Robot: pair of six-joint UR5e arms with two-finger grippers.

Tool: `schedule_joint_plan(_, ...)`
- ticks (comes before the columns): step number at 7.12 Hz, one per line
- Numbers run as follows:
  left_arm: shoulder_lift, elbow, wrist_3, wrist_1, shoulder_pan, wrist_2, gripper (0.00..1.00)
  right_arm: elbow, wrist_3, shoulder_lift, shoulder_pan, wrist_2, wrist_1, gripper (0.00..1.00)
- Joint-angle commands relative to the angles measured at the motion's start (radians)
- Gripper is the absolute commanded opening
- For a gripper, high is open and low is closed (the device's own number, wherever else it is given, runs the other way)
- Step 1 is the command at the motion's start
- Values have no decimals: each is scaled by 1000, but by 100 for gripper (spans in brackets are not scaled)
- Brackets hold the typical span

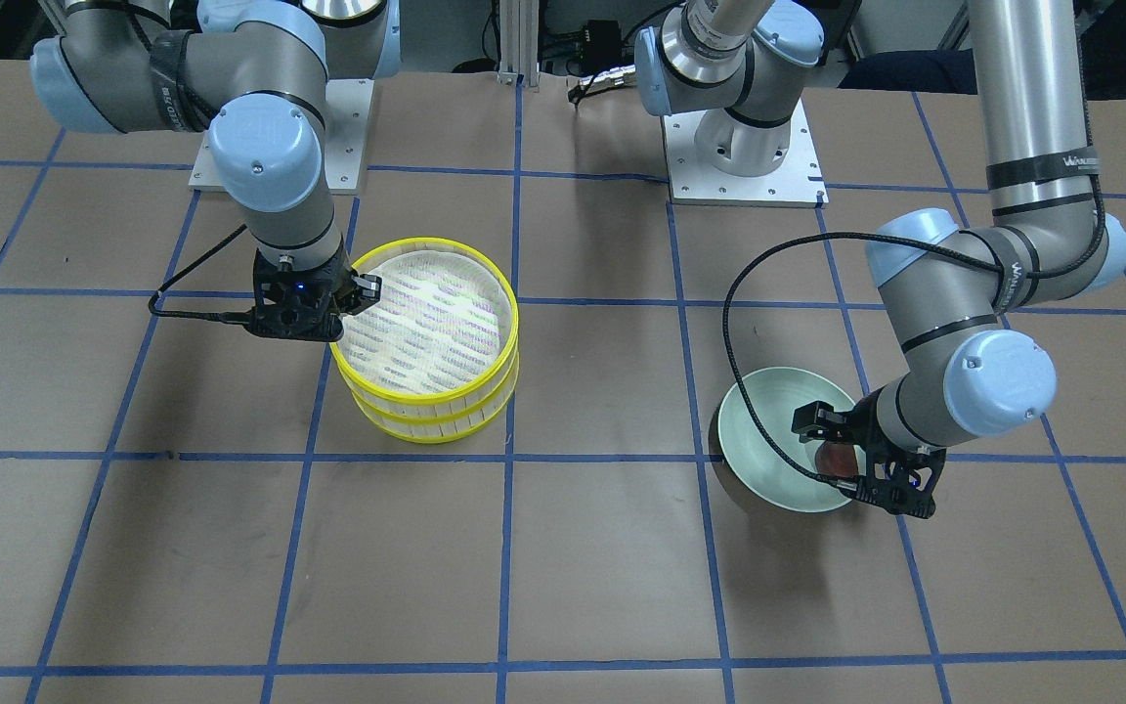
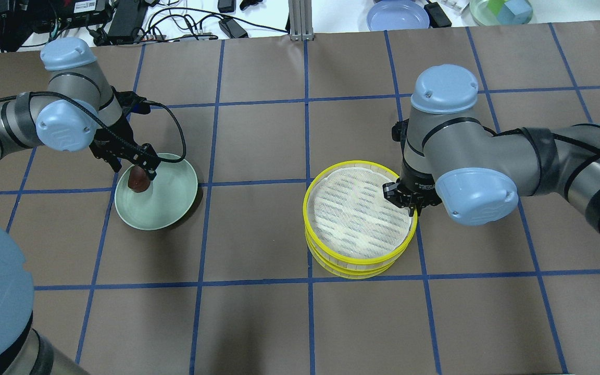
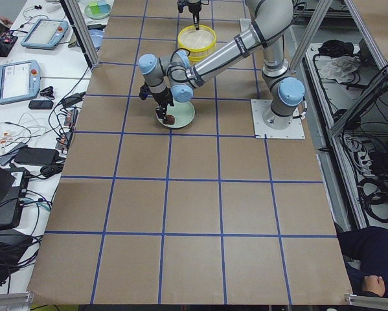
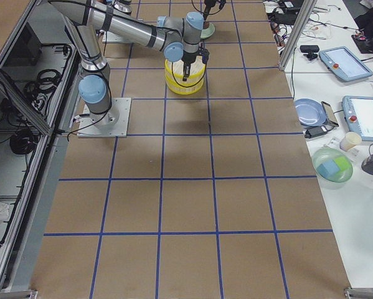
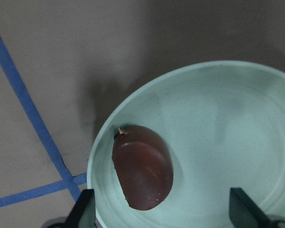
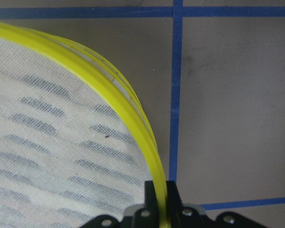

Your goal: Stack buns with steamer

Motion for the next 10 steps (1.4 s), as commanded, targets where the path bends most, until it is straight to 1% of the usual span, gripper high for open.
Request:
schedule_joint_plan(1,-24,-7,6,12,2,1,100,1,2,14,0,-18,23,29)
schedule_joint_plan(2,-27,-7,8,0,2,4,82,1,3,17,0,-32,23,77)
schedule_joint_plan(3,-27,-13,8,-12,2,4,52,0,9,17,0,-32,25,89)
schedule_joint_plan(4,-27,-16,10,-17,3,4,16,-8,14,15,0,-30,25,97)
schedule_joint_plan(5,-26,-9,8,-17,3,2,0,-46,17,9,-2,-30,25,99)
schedule_joint_plan(6,-21,-4,5,-18,3,2,0,-124,17,-4,-5,-29,64,99)
schedule_joint_plan(7,0,-1,-9,-18,3,4,0,-235,14,-62,-5,-17,166,100)
schedule_joint_plan(8,29,34,-70,-23,0,4,0,-375,6,-96,-9,-18,335,100)
schedule_joint_plan(9,63,90,-169,-87,-23,-2,0,-520,5,-106,-9,9,471,100)
schedule_joint_plan(10,112,137,-297,-168,-52,-57,0,-593,5,-118,-12,63,506,100)
